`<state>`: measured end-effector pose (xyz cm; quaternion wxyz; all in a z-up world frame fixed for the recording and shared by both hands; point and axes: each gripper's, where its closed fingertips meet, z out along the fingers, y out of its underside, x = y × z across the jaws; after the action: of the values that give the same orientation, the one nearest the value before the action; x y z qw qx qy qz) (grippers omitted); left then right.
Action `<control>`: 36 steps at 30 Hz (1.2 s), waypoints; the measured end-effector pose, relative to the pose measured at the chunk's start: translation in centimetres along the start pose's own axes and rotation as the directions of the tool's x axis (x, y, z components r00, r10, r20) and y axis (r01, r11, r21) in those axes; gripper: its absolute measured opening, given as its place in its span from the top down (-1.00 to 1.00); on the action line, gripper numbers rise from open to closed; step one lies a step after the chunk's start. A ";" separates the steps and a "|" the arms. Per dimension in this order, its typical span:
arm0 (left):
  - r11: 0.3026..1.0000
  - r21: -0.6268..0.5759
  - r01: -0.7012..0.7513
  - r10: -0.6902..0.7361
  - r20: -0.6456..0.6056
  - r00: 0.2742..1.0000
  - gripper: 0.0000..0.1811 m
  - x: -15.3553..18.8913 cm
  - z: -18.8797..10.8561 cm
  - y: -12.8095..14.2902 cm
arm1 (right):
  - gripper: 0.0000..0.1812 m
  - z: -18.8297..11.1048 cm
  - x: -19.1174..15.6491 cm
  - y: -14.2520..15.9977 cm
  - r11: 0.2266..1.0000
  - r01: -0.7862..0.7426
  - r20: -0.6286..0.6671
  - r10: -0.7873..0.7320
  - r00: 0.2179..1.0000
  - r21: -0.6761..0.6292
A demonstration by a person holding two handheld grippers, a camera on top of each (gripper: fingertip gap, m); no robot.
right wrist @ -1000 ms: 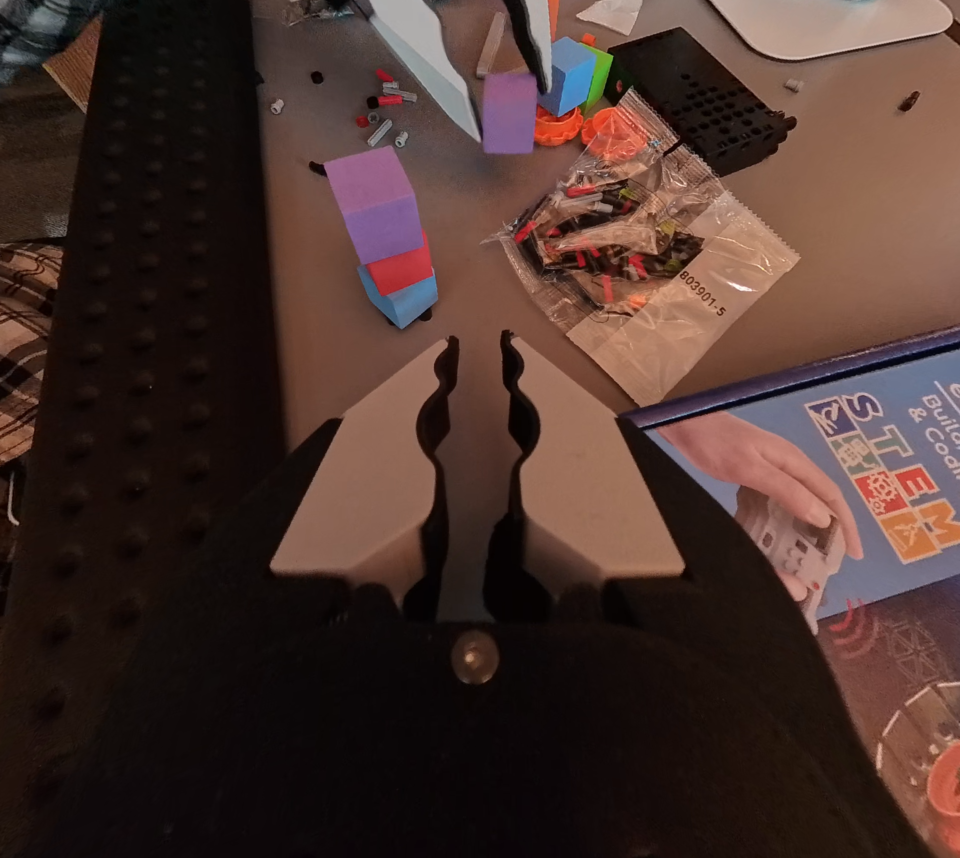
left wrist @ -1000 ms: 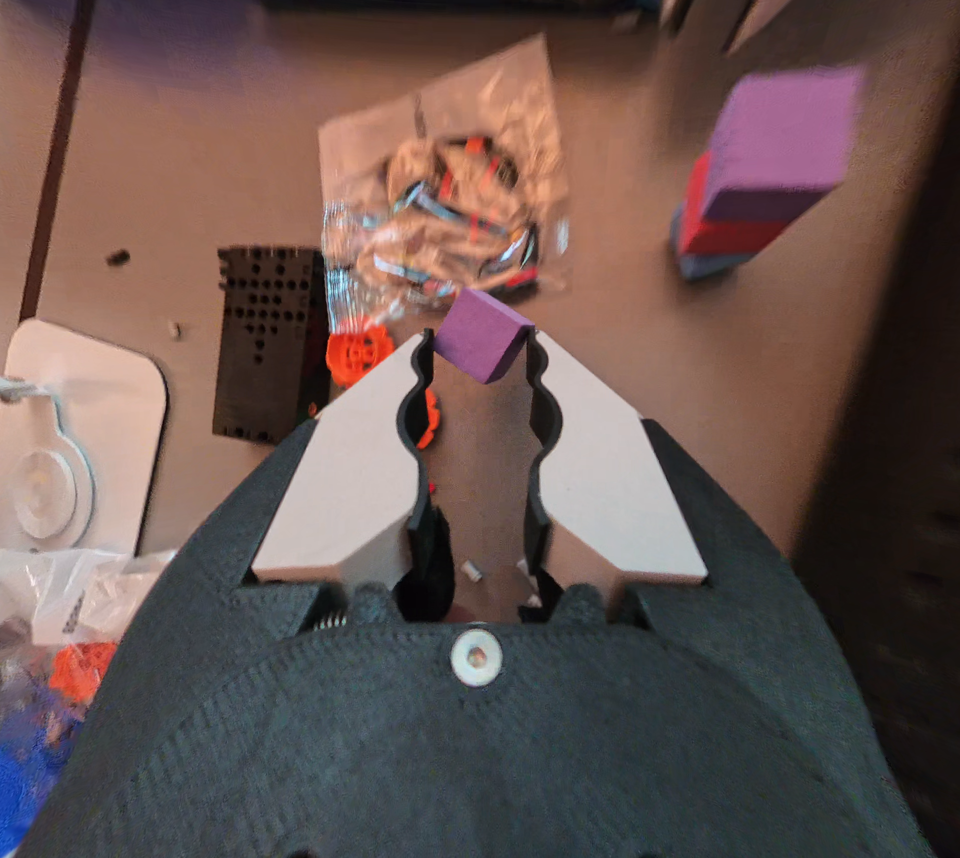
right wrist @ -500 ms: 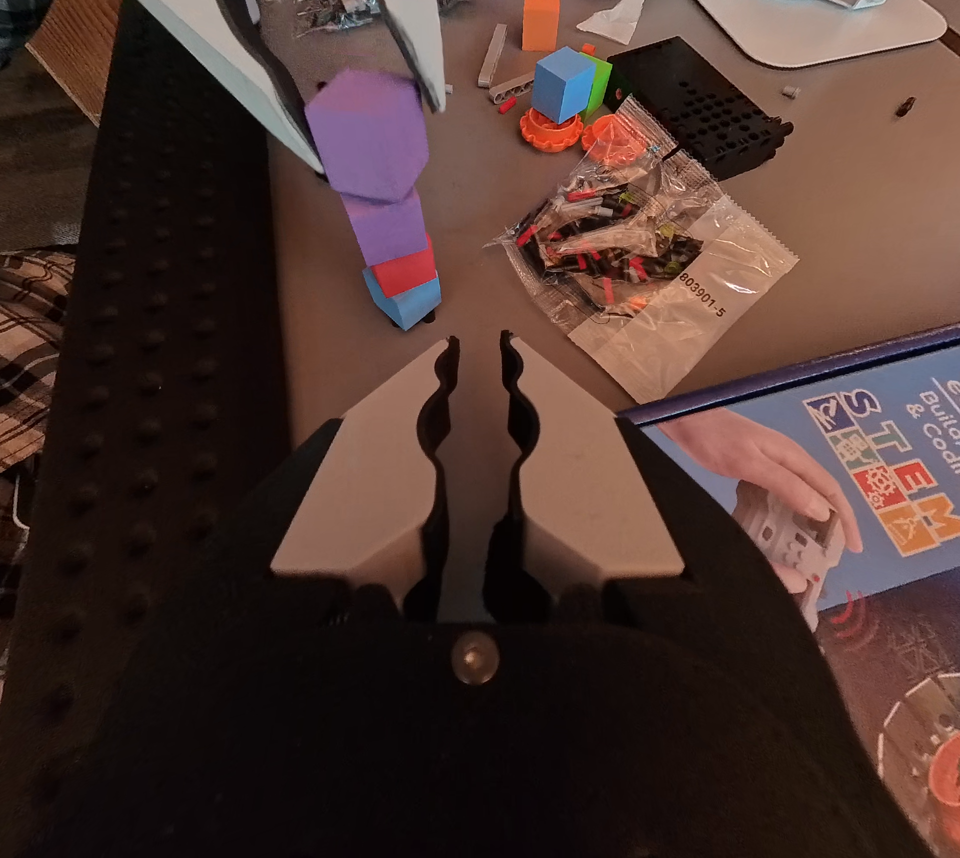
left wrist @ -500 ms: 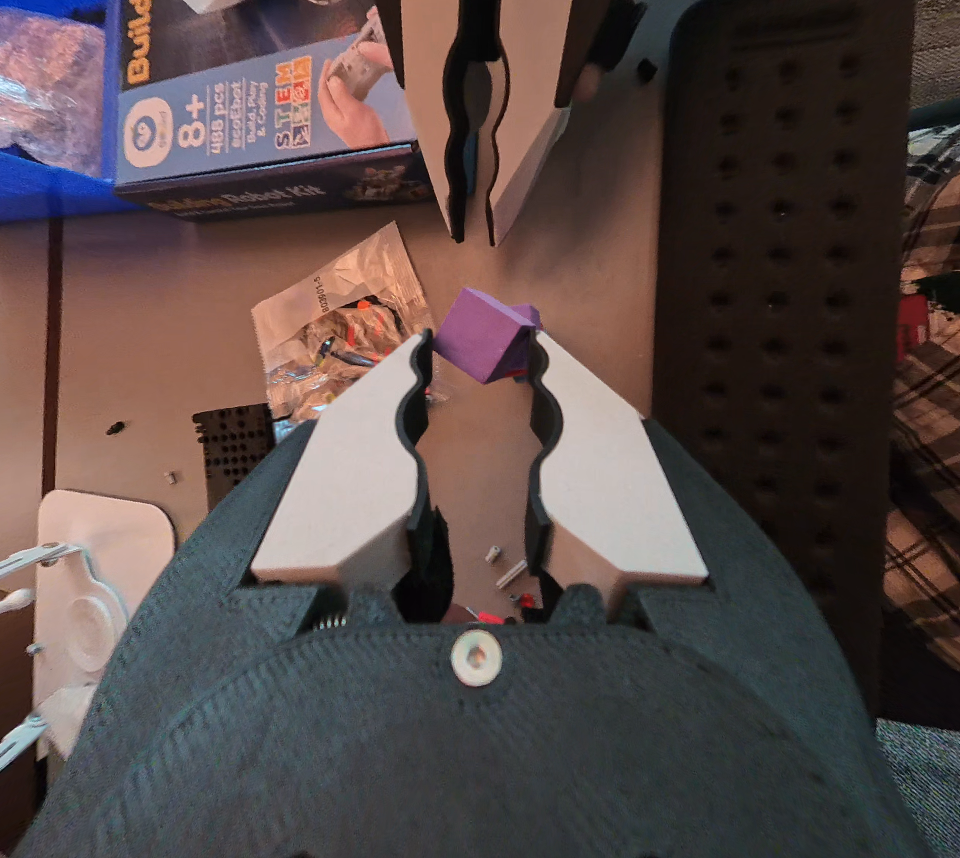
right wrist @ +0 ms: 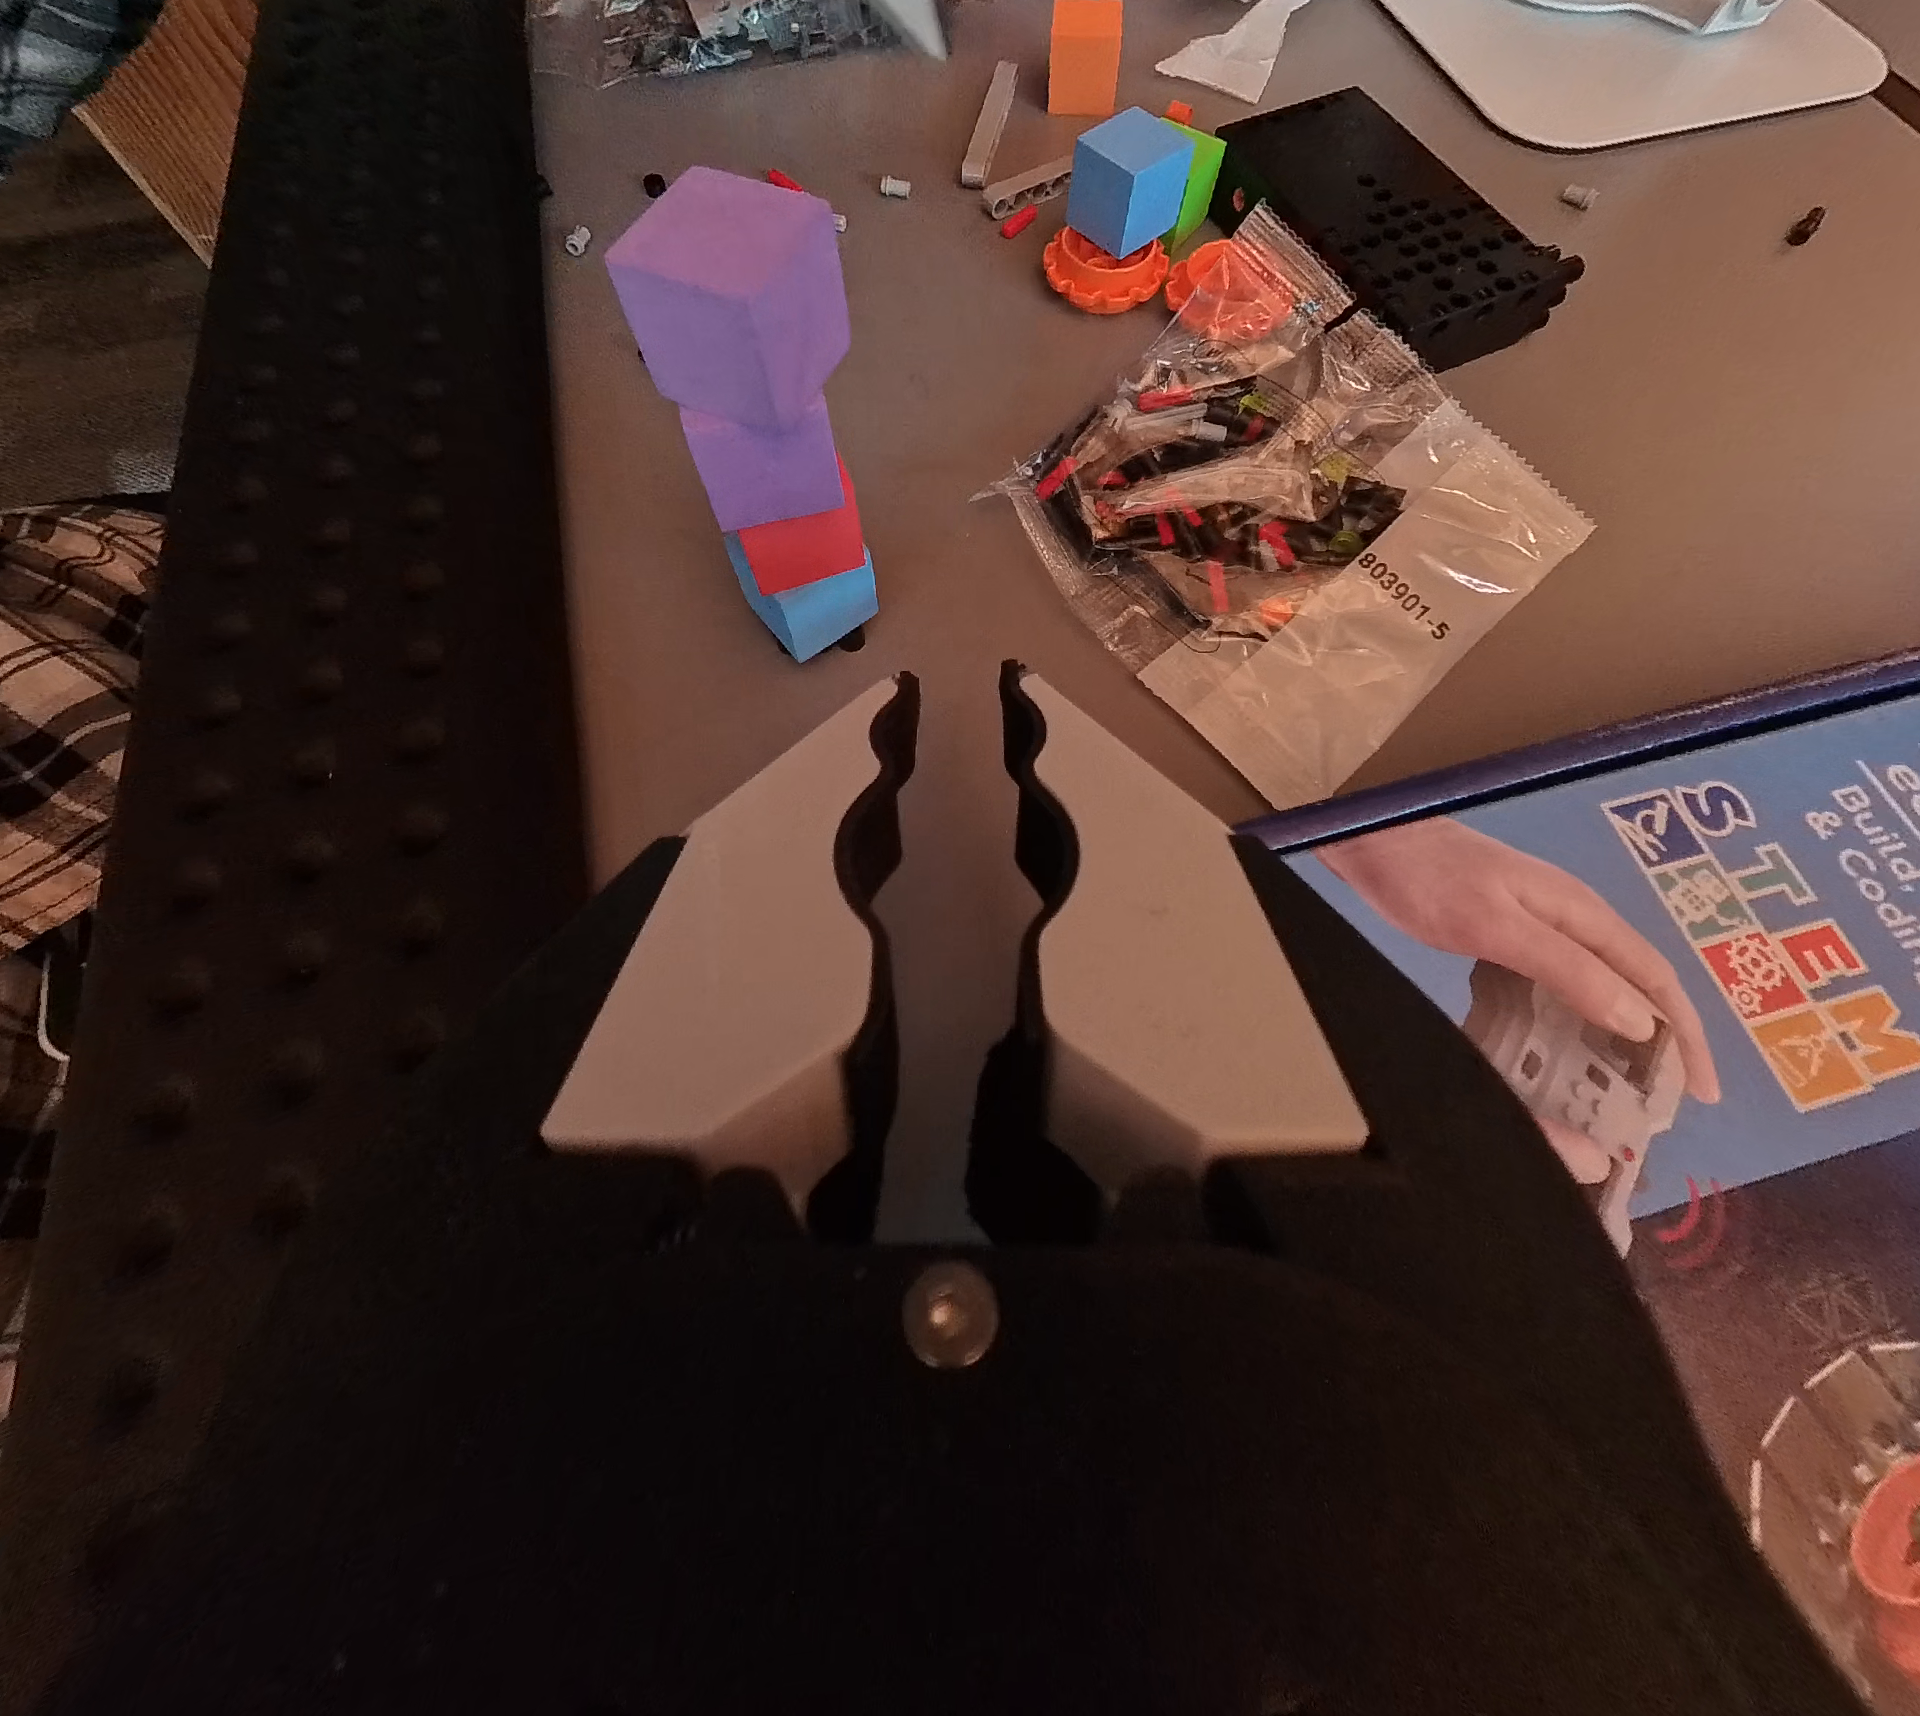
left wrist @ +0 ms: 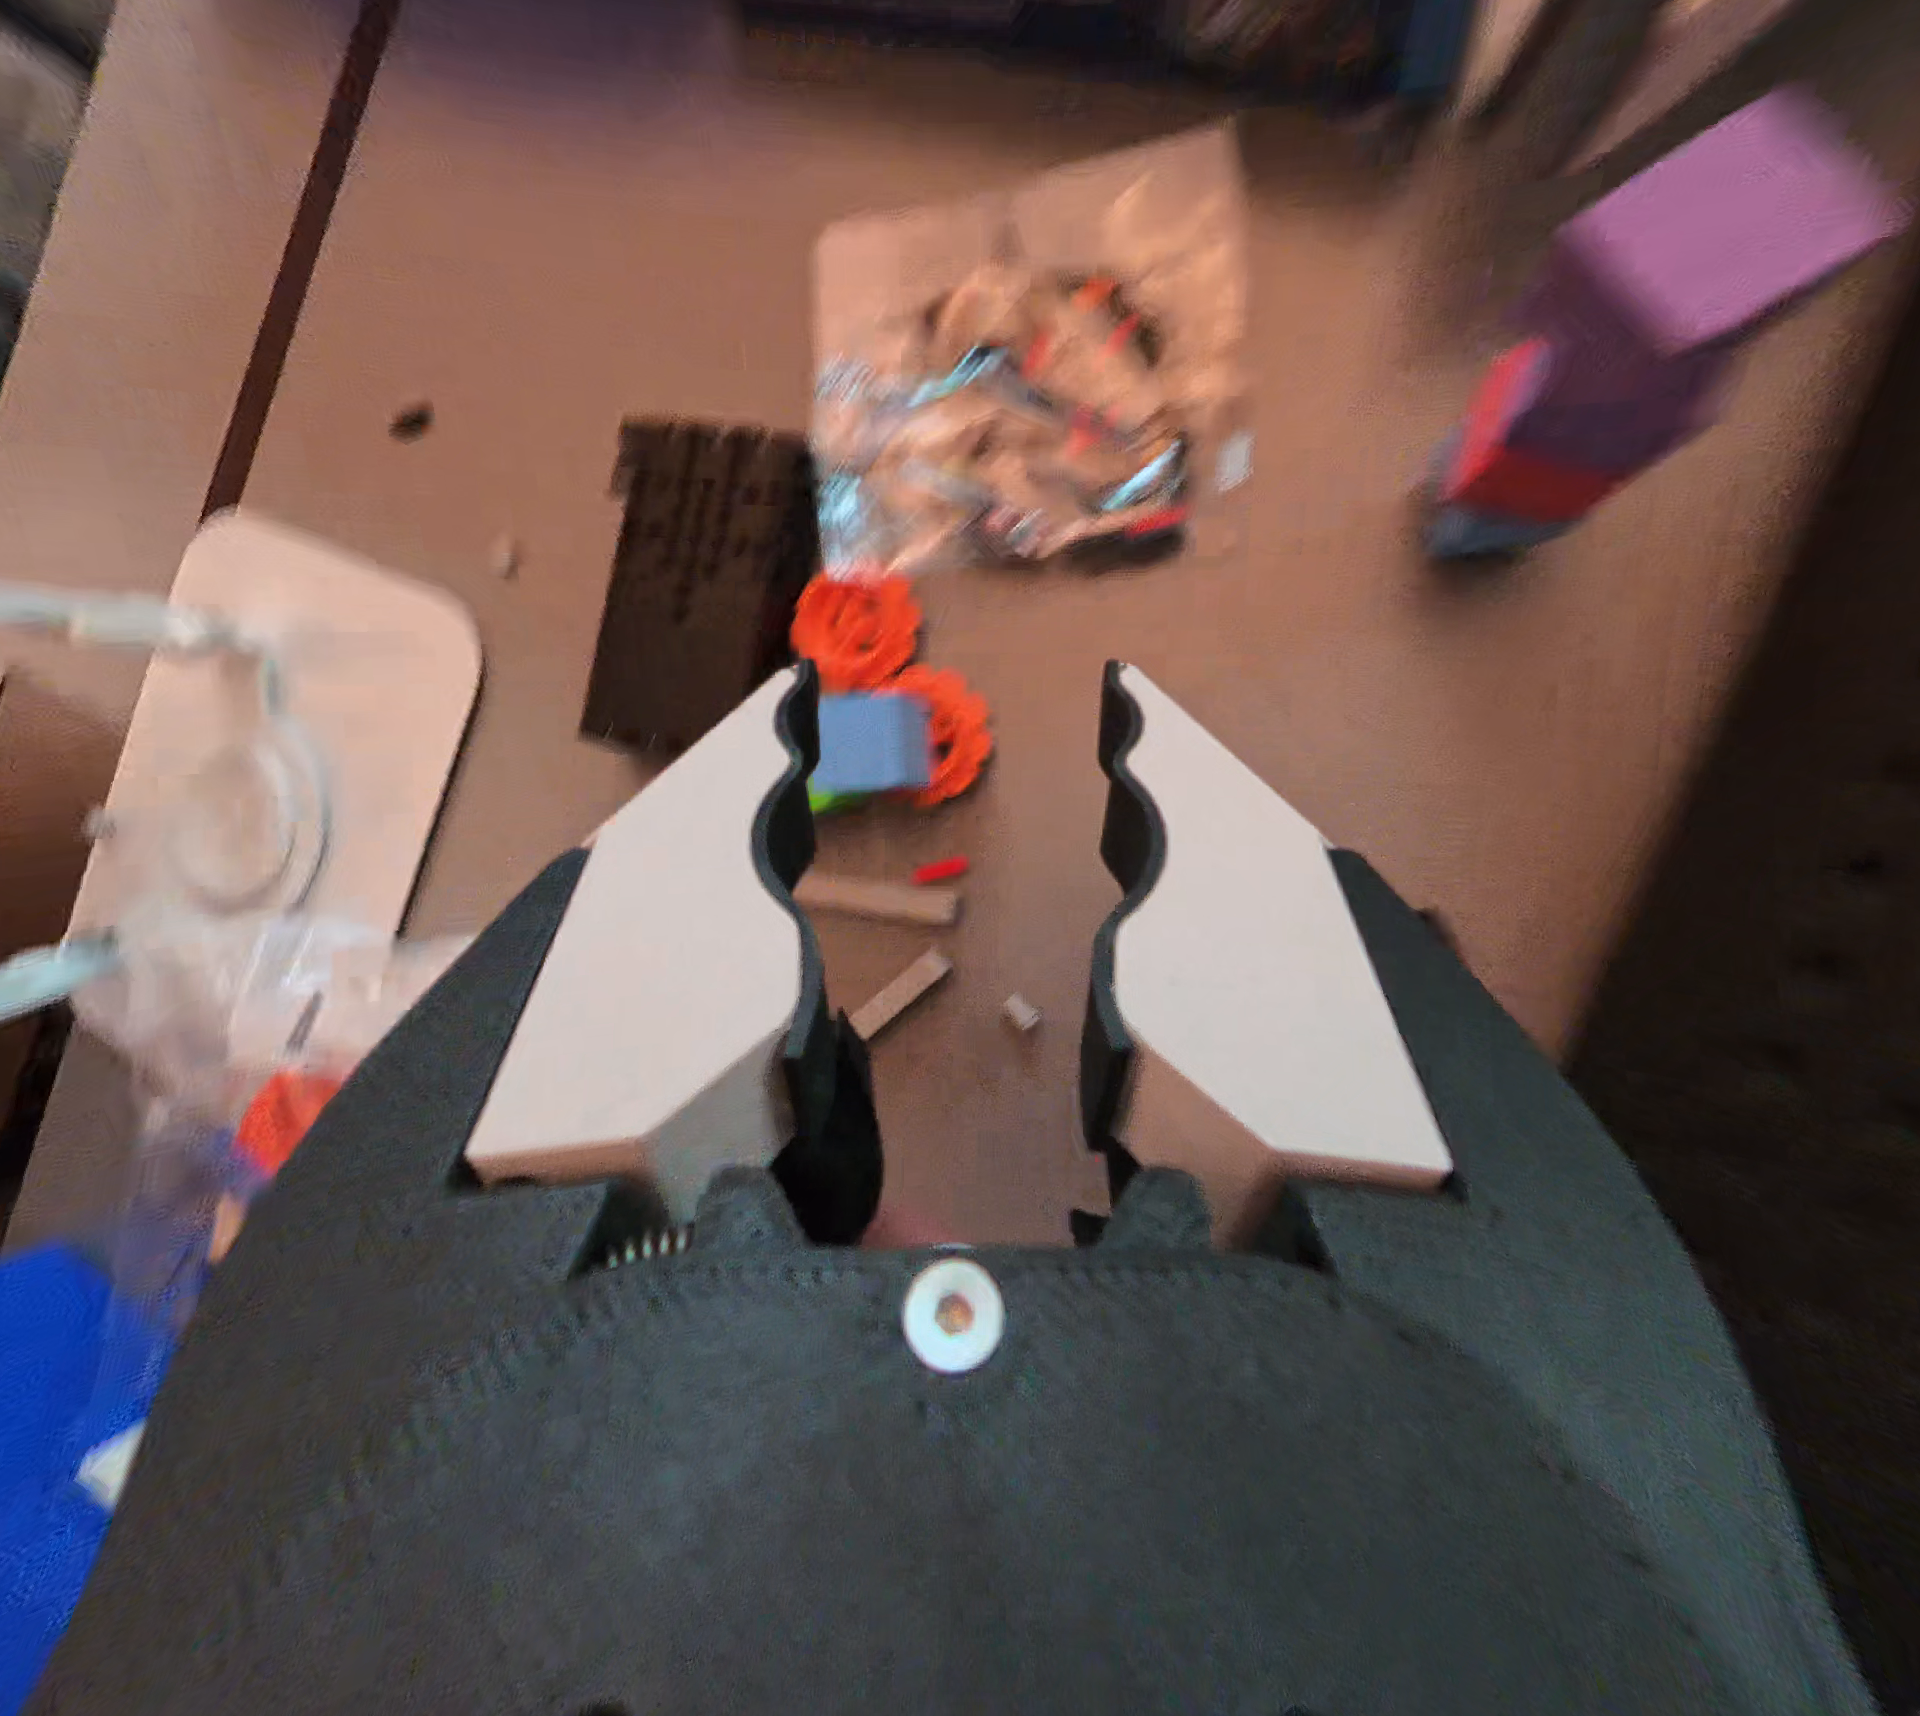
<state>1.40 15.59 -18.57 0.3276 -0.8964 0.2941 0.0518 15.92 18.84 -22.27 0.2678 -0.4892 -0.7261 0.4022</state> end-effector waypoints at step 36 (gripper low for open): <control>0.972 0.096 -0.213 0.230 -0.230 0.946 0.64 9.7 -2.0 -7.4 | 0.84 0.0 0.1 0.3 1.000 -0.006 -0.002 0.006 1.000 -0.003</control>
<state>13.33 14.11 -15.62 0.3129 -0.8453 0.4320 -0.0307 16.06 18.97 -22.49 0.2665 -0.4922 -0.7248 0.4018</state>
